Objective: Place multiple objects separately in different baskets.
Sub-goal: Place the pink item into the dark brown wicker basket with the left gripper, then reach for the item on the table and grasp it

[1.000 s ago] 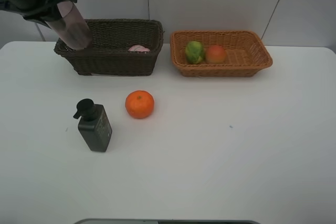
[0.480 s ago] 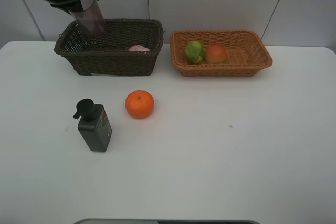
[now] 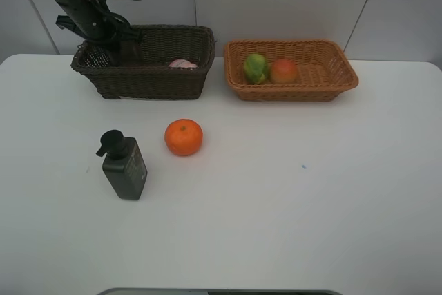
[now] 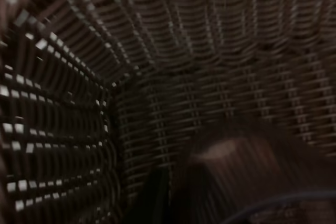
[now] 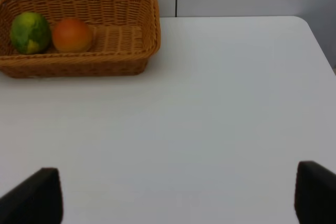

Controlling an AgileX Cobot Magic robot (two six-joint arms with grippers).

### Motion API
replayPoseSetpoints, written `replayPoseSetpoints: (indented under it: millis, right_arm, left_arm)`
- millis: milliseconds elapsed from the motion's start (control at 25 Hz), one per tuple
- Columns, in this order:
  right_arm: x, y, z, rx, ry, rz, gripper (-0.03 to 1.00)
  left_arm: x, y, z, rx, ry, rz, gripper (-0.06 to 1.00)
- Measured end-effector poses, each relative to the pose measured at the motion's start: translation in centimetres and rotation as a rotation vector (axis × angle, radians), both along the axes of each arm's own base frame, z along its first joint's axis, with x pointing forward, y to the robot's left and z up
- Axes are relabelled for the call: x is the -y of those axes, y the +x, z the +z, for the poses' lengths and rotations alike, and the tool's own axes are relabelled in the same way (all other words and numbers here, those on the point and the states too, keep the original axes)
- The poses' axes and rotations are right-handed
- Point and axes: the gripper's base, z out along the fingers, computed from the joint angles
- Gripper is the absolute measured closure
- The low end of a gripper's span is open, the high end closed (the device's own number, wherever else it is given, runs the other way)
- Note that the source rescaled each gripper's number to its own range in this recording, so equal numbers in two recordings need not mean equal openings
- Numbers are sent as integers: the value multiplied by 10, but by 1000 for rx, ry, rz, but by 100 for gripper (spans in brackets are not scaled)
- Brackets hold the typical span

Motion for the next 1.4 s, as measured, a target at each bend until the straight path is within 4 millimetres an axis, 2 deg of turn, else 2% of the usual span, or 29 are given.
replayPoseSetpoints:
  millis: [80, 280, 400, 480, 640, 720, 800, 1040, 1120, 1400]
  right_arm:
    - [0, 0, 0, 0, 0, 0, 9]
    - [0, 0, 0, 0, 0, 0, 9]
    - [0, 0, 0, 0, 0, 0, 9]
    - [0, 0, 0, 0, 0, 0, 9]
    - [0, 0, 0, 0, 0, 0, 9]
    - [0, 0, 0, 0, 0, 0, 9]
    - [0, 0, 0, 0, 0, 0, 9]
    - [0, 0, 0, 0, 0, 0, 9]
    - [0, 0, 0, 0, 0, 0, 9]
    - [0, 0, 0, 0, 0, 0, 9]
  left_arm:
    - [0, 1, -7, -10, 1, -1, 94]
    - [1, 4, -8, 22, -7, -6, 94]
    - [1, 5, -8, 28, -8, -7, 86]
    - [1, 5, -8, 32, -9, -8, 65]
    - [2, 6, -7, 50, -13, -10, 13]
    - [2, 6, -7, 52, -17, -9, 1]
    - [2, 6, -7, 52, -20, -7, -3]
    - [3, 7, -4, 57, -30, -2, -5]
    - [6, 6, 3, 70, -33, -8, -5]
    - [5, -7, 54, 108, -53, 4, -5]
